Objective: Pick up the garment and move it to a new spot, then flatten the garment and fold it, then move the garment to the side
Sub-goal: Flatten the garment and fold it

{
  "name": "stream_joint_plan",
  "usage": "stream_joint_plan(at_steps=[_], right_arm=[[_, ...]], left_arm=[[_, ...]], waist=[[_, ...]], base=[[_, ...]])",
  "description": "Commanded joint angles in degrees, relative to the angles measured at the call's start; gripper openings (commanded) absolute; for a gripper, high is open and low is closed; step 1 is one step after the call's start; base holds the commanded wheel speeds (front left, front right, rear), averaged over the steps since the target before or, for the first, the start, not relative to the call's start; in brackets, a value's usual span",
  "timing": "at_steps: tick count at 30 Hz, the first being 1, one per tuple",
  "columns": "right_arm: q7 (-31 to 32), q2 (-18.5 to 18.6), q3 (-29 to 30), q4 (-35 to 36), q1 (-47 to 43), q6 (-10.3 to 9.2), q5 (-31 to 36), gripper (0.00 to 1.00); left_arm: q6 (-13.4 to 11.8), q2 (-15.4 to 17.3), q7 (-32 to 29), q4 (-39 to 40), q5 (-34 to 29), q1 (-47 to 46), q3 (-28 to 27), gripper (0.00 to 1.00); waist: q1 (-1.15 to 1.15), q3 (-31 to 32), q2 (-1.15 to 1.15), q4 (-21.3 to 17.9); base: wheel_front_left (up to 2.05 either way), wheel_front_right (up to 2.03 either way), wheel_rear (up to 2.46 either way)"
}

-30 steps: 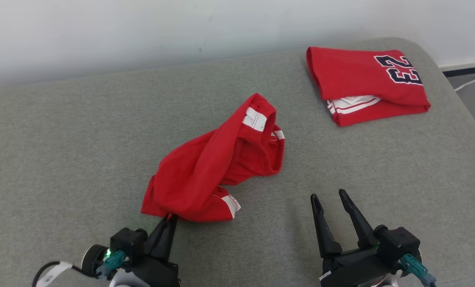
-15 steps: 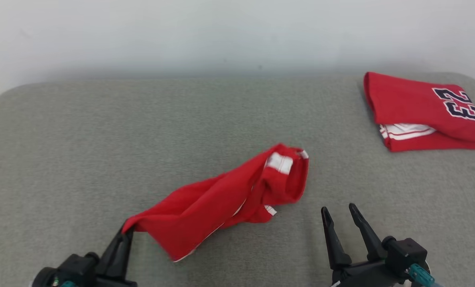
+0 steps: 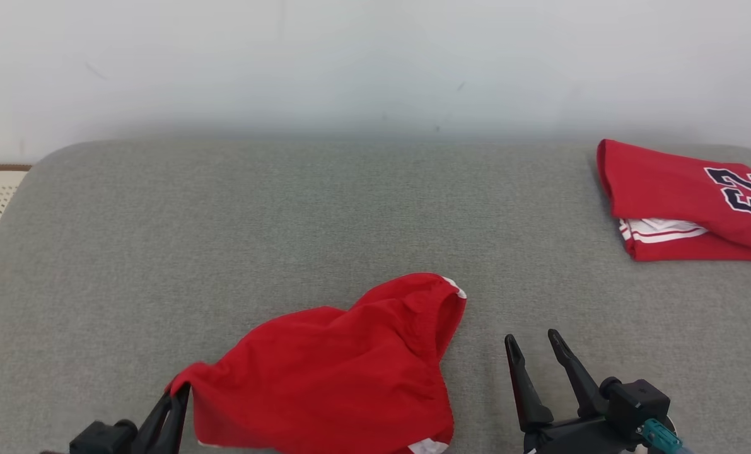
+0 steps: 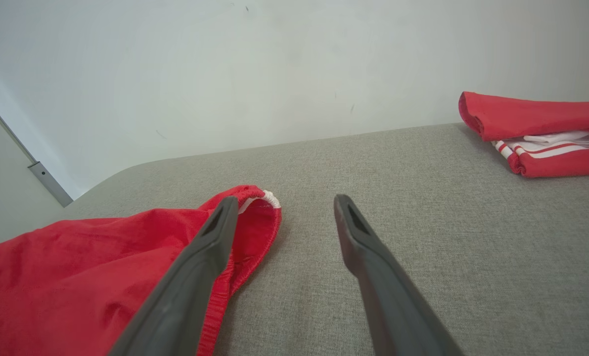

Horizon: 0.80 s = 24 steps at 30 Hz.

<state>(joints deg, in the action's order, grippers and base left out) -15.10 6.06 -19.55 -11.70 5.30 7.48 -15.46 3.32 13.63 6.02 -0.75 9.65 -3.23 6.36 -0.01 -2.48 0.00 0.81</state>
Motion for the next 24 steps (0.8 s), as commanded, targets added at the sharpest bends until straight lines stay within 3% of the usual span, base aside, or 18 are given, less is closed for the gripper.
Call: stream_joint_plan(at_steps=[1, 3, 4, 14, 21, 24], right_arm=[[-0.07, 0.45, 0.01, -0.09, 0.33, 0.03, -0.23, 1.0], [-0.07, 0.49, 0.2, -0.17, 0.22, 0.03, -0.29, 1.0], [-0.07, 0.65, 0.35, -0.27, 0.15, 0.03, -0.44, 1.0], [-0.07, 0.62, 1.69, -0.58, -0.7, 0.03, 0.12, 1.0], [1.95, 1.24, 1.71, -2.03, 0.03, 0.03, -0.71, 1.0], [3.36, 0.97, 1.47, -2.99, 0.74, 0.02, -1.27, 1.0]], left_arm=[[-0.25, -0.23, 0.94, -1.8, 0.28, 0.78, 0.1, 0.0], [-0.57, -0.53, 2.17, -3.96, 0.34, 0.59, 0.02, 0.87], [-0.7, -0.7, 2.72, -4.91, 0.62, 0.58, -0.01, 1.0], [-2.92, -2.49, 6.83, -7.8, 2.77, 4.46, -1.86, 1.0], [-6.01, -4.38, 9.2, -2.24, 2.1, 4.66, -5.11, 1.0], [-5.98, -5.27, 9.2, 1.48, 1.21, 4.04, -6.47, 1.0]], waist=[[0.01, -0.09, 0.0, -0.91], [0.01, -0.02, 0.0, -1.09], [0.01, 0.02, 0.0, -1.07], [0.01, 0.62, 0.0, 2.51], [0.01, 0.87, 0.0, 5.2], [0.01, 1.17, 0.0, 5.93]], base=[[0.0, 0.0, 0.0], [0.0, 0.0, 0.0], [0.0, 0.0, 0.0], [0.0, 0.0, 0.0], [0.0, 0.0, 0.0], [0.0, 0.0, 0.0]])
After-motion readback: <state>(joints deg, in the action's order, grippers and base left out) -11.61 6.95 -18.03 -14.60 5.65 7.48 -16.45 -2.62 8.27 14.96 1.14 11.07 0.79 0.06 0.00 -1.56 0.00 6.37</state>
